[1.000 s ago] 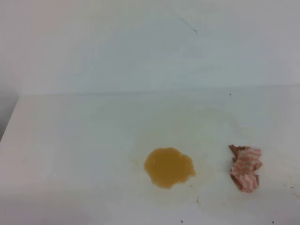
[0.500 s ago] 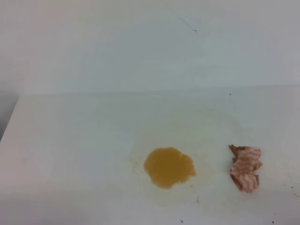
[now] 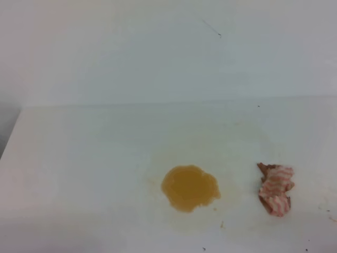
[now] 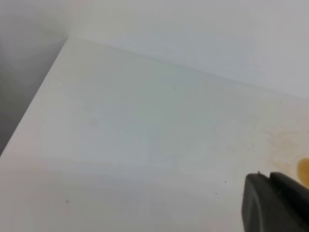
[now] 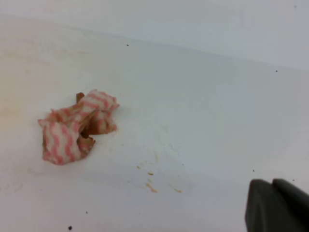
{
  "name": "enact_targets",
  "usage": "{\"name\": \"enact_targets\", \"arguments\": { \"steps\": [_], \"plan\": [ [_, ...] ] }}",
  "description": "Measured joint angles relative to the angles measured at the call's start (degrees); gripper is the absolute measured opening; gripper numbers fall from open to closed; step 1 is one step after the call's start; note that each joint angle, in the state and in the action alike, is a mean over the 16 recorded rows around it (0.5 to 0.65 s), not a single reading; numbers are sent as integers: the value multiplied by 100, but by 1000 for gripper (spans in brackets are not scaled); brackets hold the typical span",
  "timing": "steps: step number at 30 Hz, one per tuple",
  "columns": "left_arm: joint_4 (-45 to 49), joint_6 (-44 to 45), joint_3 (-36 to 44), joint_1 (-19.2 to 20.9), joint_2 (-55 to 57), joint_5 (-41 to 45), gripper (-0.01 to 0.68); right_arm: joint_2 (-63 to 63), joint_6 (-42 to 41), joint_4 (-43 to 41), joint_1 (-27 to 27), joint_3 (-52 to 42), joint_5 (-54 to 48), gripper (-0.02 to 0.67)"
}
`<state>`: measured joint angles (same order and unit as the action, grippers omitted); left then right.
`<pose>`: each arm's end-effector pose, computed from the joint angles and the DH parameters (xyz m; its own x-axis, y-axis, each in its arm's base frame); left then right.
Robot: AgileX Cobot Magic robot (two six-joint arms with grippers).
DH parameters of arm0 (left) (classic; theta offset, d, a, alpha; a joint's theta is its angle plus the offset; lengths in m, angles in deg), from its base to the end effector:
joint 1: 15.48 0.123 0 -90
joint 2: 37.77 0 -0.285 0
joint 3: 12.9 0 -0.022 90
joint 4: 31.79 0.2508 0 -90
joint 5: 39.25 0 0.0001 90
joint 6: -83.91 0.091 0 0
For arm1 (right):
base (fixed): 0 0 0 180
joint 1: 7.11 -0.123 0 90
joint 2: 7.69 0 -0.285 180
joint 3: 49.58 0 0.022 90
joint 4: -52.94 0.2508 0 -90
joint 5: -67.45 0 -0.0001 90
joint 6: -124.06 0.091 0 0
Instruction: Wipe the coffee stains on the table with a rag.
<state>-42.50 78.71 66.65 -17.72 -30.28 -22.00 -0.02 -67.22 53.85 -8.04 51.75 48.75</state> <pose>0.0547 -0.0072 0.1730 -0.2577 -0.2559 -0.9317 0.0247 0.9622 -0.2711 0.0543 0.0013 0.1753 -0.2513 -0.1849 -0.9501 -0.0677 0.9825 -0.1733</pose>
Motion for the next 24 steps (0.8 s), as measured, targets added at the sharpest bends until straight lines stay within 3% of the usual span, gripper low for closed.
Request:
{"name": "enact_targets", "arguments": {
  "steps": [24],
  "plan": [
    [0, 0, 0, 0, -2, 0, 0, 0, 0, 0, 0, 123, 0, -3]
  ]
}}
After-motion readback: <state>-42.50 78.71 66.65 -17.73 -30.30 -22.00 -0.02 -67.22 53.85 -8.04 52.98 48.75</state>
